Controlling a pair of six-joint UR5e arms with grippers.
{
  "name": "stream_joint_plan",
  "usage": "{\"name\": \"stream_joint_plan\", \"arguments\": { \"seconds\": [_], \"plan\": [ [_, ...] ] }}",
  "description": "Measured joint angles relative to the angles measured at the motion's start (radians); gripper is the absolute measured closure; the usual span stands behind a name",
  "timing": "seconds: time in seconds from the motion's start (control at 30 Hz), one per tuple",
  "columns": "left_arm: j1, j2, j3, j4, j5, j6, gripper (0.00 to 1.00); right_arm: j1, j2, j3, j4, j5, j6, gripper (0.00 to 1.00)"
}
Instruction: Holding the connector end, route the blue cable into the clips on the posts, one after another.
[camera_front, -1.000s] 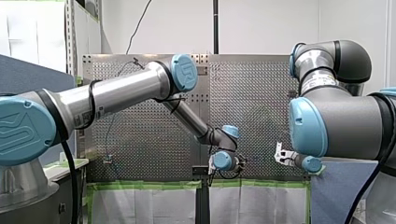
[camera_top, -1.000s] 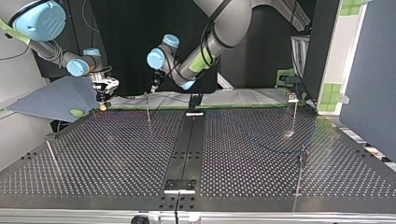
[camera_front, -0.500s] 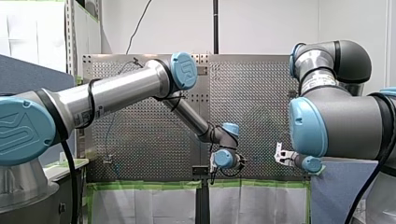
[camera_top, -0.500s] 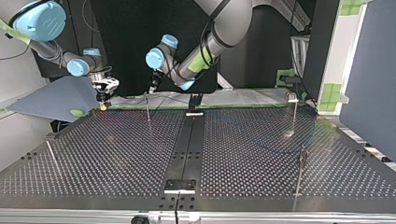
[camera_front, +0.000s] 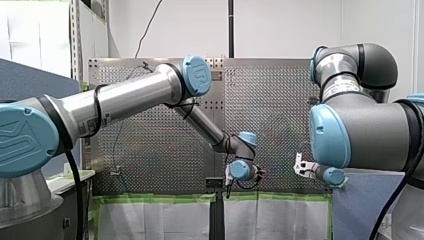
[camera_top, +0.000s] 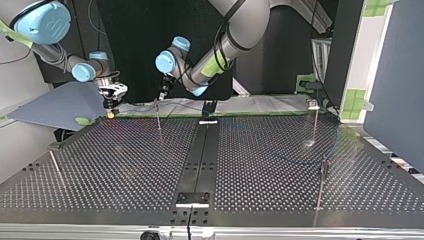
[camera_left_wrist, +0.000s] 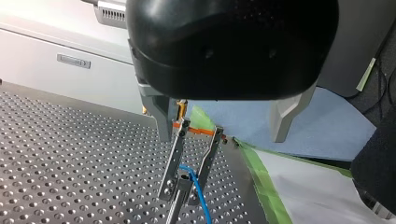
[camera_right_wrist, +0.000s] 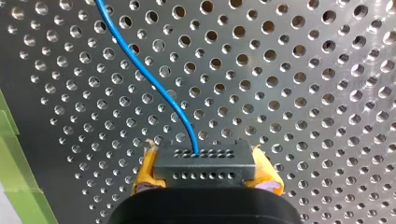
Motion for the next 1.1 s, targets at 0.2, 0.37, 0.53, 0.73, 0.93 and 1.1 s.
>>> {"name": "stream_joint_plan", "arguments": {
  "seconds": [0.2, 0.37, 0.53, 0.73, 0.93, 1.1],
  "plan": [
    [-0.001, 0.000, 0.000, -0.001, -0.009, -0.001, 0.00, 0.000, 0.000, 0.000, 0.000, 0.000, 0.000, 1.00],
    [0.000, 0.008, -0.015, 0.007, -0.017, 0.000, 0.00, 0.000, 0.000, 0.000, 0.000, -0.003, 0.005, 1.00],
    [0.003, 0.042, -0.051, 0.040, -0.033, 0.001, 0.00, 0.000, 0.001, 0.000, -0.002, -0.003, 0.010, 1.00],
    [-0.002, 0.096, -0.105, 0.094, -0.052, -0.010, 0.00, 0.000, 0.001, 0.000, -0.004, -0.007, 0.017, 1.00],
    [0.013, 0.149, -0.158, 0.147, -0.051, -0.054, 0.00, -0.001, 0.001, 0.000, -0.008, -0.013, 0.019, 1.00],
    [0.018, 0.195, -0.204, 0.193, -0.039, -0.100, 0.00, -0.001, 0.002, 0.000, -0.010, -0.022, 0.020, 1.00]
  ]
}}
